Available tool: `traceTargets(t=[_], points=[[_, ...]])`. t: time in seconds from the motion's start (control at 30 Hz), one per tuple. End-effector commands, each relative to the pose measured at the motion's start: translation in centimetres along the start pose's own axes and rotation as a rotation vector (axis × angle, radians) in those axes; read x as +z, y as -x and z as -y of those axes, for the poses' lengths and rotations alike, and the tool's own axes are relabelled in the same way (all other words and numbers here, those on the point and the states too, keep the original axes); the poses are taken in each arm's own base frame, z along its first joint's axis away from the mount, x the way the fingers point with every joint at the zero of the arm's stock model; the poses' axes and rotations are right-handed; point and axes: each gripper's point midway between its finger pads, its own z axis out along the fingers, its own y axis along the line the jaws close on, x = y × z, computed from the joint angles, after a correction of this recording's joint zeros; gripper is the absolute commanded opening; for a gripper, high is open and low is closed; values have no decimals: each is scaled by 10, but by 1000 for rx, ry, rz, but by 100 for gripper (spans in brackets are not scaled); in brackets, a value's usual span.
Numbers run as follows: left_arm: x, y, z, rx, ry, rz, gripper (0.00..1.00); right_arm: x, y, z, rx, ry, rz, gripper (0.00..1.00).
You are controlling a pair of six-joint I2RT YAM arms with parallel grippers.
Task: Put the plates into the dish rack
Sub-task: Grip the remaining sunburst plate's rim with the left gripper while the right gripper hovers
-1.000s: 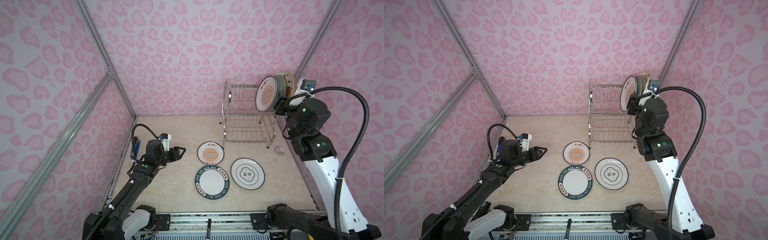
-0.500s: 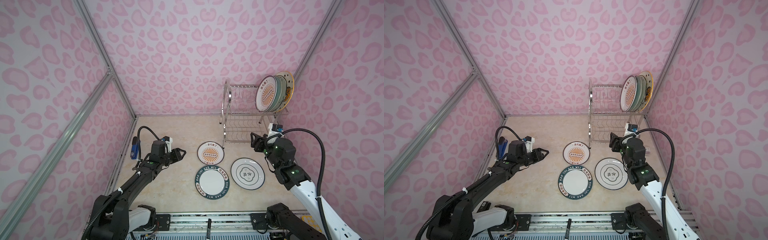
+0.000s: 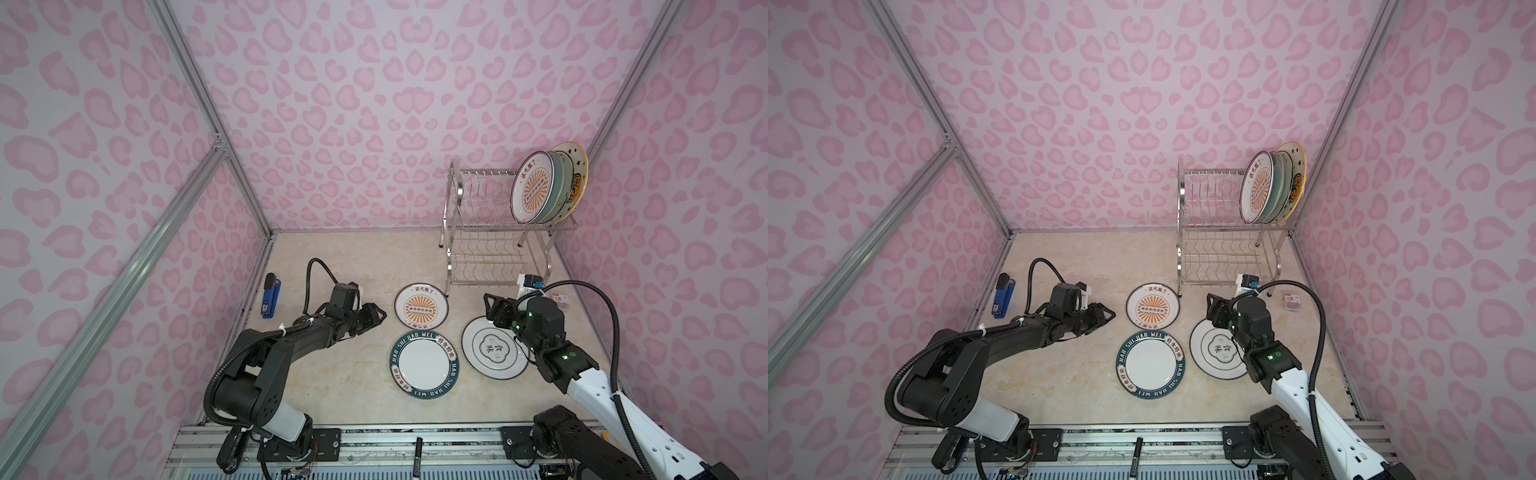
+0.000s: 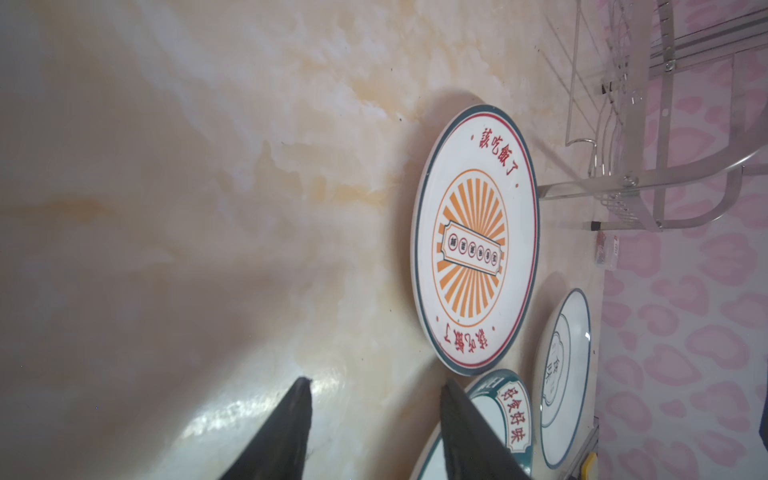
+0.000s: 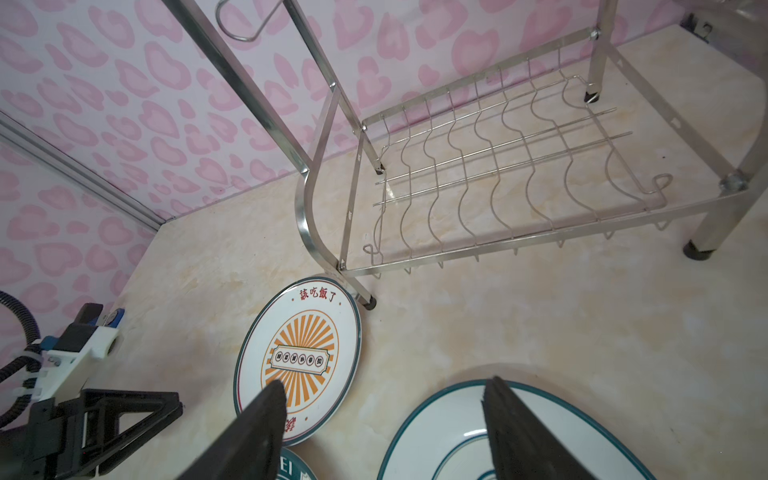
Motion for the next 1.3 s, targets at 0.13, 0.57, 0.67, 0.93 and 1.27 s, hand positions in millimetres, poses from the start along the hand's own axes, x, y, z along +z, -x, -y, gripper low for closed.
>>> traceTargets(t=[0.13, 0.57, 0.67, 0.93, 1.27], points=[[26, 7, 11, -12, -32, 13, 52, 1, -10, 2, 50, 14, -9, 74], [53, 4, 13, -37, -29, -23, 51, 3, -8, 0, 57, 23, -9, 74], [59, 3, 13, -50, -29, -30, 51, 3, -9, 2, 61, 21, -11, 74], [67, 2, 10, -62, 4, -40, 46, 1, -6, 2, 69, 26, -1, 74], [73, -1, 2, -81, 34, -57, 40, 4, -14, 8, 81, 20, -15, 74]])
